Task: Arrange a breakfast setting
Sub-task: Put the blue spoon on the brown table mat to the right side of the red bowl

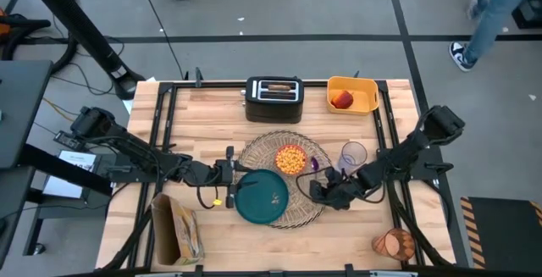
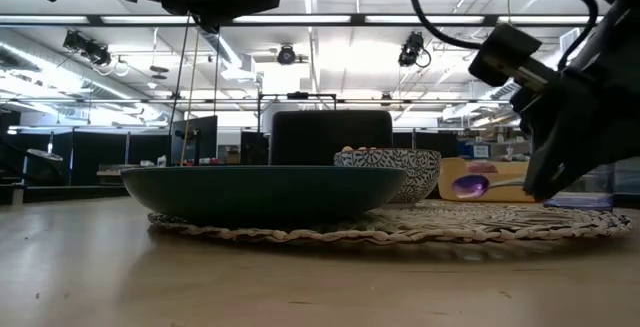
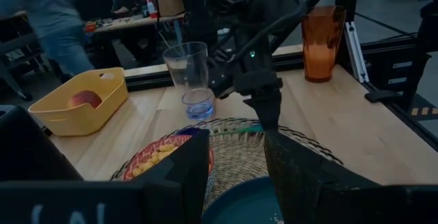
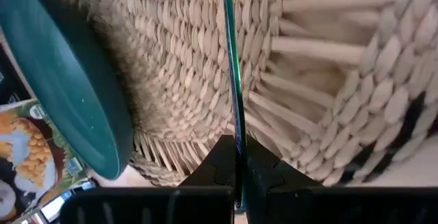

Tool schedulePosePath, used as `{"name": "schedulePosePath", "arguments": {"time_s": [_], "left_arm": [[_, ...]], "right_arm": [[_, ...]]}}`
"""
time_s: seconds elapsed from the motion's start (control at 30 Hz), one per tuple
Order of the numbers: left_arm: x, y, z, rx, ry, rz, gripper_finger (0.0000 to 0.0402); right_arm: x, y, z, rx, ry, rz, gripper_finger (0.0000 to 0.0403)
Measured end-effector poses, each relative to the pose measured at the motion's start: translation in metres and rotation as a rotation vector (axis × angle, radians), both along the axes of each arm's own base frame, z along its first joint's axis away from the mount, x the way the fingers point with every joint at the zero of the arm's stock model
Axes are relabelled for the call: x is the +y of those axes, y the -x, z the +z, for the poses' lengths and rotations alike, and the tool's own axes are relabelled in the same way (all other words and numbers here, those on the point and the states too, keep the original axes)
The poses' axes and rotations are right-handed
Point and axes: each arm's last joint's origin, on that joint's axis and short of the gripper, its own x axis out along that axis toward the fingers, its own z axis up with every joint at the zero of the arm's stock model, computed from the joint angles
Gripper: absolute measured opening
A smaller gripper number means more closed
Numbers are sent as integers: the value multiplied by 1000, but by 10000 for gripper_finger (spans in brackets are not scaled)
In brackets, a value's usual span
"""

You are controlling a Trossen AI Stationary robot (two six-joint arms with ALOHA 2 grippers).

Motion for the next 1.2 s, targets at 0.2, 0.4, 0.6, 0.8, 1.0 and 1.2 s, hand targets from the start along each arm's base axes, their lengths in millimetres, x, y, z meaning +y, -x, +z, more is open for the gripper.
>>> {"name": "schedulePosePath", "arguments": {"time_s": [0.2, 0.4, 0.6, 0.8, 1.0, 1.2], "left_arm": [[0, 0, 0, 1, 0, 0, 149], [0, 0, 0, 1, 0, 0, 149], [0, 0, 0, 0, 0, 0, 149], [0, 0, 0, 1, 0, 0, 149], [0, 0, 0, 1, 0, 0, 149], [0, 0, 0, 1, 0, 0, 149]], "right_arm": [[-10, -5, 0, 7, 16, -5, 15], [-12, -3, -2, 44, 18, -10, 39], [-12, -3, -2, 40, 18, -5, 57], [-12, -4, -1, 38, 21, 7, 70], [-9, -4, 0, 23, 8, 26, 73], [-2, 0, 2, 33, -4, 69, 73]]}}
